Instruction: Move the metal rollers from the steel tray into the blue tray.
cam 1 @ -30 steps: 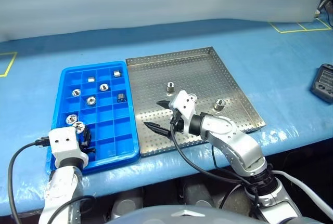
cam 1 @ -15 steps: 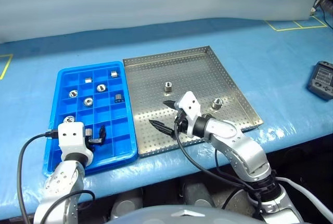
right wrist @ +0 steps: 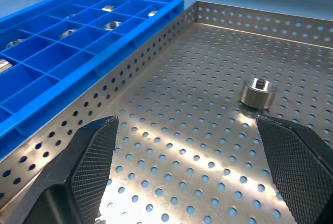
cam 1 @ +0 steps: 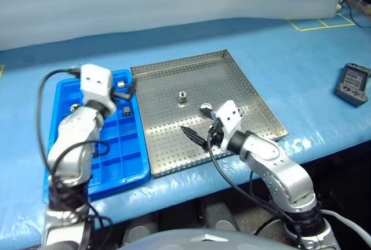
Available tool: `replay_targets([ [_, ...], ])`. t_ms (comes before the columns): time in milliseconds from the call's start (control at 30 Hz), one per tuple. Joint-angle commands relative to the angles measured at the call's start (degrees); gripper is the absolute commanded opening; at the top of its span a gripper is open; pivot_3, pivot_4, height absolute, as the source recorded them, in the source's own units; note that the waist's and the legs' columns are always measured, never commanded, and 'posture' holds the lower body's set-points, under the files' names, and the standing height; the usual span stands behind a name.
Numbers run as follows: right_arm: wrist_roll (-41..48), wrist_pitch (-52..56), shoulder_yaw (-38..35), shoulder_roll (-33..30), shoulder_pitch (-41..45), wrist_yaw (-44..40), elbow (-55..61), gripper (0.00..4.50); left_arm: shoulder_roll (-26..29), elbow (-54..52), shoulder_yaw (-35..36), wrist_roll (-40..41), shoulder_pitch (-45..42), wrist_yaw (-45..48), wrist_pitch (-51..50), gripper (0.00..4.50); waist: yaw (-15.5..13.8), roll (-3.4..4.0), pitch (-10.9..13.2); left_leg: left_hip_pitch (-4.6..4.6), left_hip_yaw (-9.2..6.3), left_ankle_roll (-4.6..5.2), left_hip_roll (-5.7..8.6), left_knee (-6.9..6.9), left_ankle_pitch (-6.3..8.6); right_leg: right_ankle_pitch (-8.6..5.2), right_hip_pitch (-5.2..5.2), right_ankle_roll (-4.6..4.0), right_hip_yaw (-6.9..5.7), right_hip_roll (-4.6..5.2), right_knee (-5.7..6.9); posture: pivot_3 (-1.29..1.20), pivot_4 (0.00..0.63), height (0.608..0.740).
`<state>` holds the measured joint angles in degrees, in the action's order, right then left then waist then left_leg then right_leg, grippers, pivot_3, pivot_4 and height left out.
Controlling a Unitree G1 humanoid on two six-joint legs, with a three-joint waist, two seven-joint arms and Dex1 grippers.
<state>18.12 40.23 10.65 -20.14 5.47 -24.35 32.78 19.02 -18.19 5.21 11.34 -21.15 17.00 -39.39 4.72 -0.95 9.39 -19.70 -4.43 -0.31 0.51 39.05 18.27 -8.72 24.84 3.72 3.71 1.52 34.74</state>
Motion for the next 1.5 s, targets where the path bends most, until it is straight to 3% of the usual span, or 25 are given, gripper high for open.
replay_targets([
  [33, -0.41, -0.78, -1.59, 0.44, -1.15, 2.16, 3.54, 4.50, -1.52, 9.90, -4.60, -0.21, -6.24, 3.47, 2.71, 4.48, 1.00, 0.01, 0.00, -0.01, 0.00, 0.01, 0.00, -0.01, 0.03, 0.02, 0.02, 0.04, 0.01, 0.00, 0.00, -0.22, 0.150, 0.740],
  [433, -1.16, -0.97, -2.02, 1.56, -5.17, 5.86, 6.75, 4.50, -9.12, 41.89, -5.41, -3.00, -20.32, 0.91, 13.52, 4.48, 6.95, 0.02, 0.02, -0.05, 0.10, 0.12, 0.01, 0.00, 0.10, -0.01, 0.09, 0.23, 0.18, -0.01, 0.04, -0.31, 0.150, 0.740],
  [633, -1.17, -1.17, -1.85, 1.66, -5.13, 6.19, 6.78, 4.50, -9.79, 49.15, -5.62, -4.51, -21.70, -0.88, 15.27, 4.48, 9.24, 0.02, 0.02, -0.06, 0.12, 0.13, 0.01, -0.01, 0.11, -0.03, 0.10, 0.32, 0.22, -0.02, 0.05, -0.31, 0.150, 0.740],
  [867, -1.14, -1.25, -1.88, 1.52, -4.93, 5.95, 6.49, 4.50, -9.47, 50.76, -5.30, -6.14, -20.11, -2.85, 13.71, 4.48, 9.96, 0.02, 0.02, -0.06, 0.12, 0.13, 0.01, 0.00, 0.11, -0.01, 0.11, 0.37, 0.24, -0.02, 0.06, -0.31, 0.150, 0.740],
  [967, -1.14, -1.22, -1.80, 1.47, -4.75, 5.83, 6.31, 4.50, -9.39, 49.21, -5.49, -6.09, -18.60, -2.22, 12.12, 3.87, 9.95, 0.02, 0.02, -0.05, 0.11, 0.13, 0.01, -0.01, 0.11, 0.00, 0.11, 0.37, 0.25, -0.02, 0.06, -0.30, 0.150, 0.740],
  [1200, -1.13, -1.22, -1.14, 1.63, -4.12, 5.50, 5.84, 4.50, -8.87, 43.06, -6.63, -6.13, -15.02, -0.44, 7.78, 1.70, 9.86, 0.02, 0.02, -0.02, 0.11, 0.13, 0.01, 0.00, 0.11, 0.00, 0.10, 0.38, 0.26, -0.02, 0.10, -0.29, 0.150, 0.740],
  [1500, -1.04, -1.12, -0.04, 1.67, -2.56, 4.40, 5.15, 4.50, -12.57, 22.04, 0.47, 0.82, -10.18, -3.11, 8.66, 1.71, 9.29, 0.03, 0.03, -0.23, 0.12, 0.11, 0.01, 0.02, 0.10, 0.02, 0.33, 0.40, 0.29, -0.01, 0.15, -0.26, 0.150, 0.740],
])
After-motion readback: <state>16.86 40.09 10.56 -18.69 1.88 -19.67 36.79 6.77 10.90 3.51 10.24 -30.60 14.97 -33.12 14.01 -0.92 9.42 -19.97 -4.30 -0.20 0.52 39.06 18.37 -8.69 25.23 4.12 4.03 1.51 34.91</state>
